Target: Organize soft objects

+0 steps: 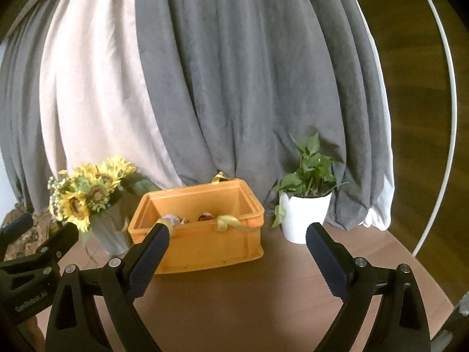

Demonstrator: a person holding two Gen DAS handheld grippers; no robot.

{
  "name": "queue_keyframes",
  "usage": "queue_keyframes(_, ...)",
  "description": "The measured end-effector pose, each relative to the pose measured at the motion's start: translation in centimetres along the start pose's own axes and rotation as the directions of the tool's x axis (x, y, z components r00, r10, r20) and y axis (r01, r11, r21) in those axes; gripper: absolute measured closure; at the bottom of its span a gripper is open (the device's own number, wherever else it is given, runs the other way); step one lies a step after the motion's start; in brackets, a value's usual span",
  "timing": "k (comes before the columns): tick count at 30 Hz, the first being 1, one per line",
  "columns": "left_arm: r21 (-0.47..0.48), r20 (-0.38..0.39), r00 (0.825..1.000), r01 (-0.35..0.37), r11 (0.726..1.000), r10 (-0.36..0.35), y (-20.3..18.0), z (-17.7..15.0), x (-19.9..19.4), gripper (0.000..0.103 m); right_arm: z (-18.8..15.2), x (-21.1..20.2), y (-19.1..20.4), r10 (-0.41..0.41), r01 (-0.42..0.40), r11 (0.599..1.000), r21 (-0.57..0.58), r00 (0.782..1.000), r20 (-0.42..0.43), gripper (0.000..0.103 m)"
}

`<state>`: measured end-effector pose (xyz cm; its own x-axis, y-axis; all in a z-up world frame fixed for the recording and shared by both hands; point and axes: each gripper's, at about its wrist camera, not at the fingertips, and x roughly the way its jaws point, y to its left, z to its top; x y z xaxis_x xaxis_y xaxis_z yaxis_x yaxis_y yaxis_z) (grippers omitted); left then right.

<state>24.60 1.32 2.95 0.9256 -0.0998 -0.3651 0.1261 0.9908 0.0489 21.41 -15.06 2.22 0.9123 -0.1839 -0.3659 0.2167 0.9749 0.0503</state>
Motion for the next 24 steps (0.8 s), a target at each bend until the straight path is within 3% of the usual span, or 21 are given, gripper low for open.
queue_keyframes(14, -0.028, 0.020, 0.998, -0.067, 0.997, 0.067, -2.0, -2.7, -8.3, 0.000, -2.5, -6.8, -2.6, 0.071, -0.072, 0.997, -0.015, 0.997, -0.005, 0.008)
queue_keyframes(24, -0.028, 0.056, 0.997, -0.046, 0.999, 0.047, -3.4, -4.4, -13.2, 0.000, -4.2, -11.2, -4.9, 0.068, -0.068, 0.998, 0.010, 0.998, 0.007, 0.003)
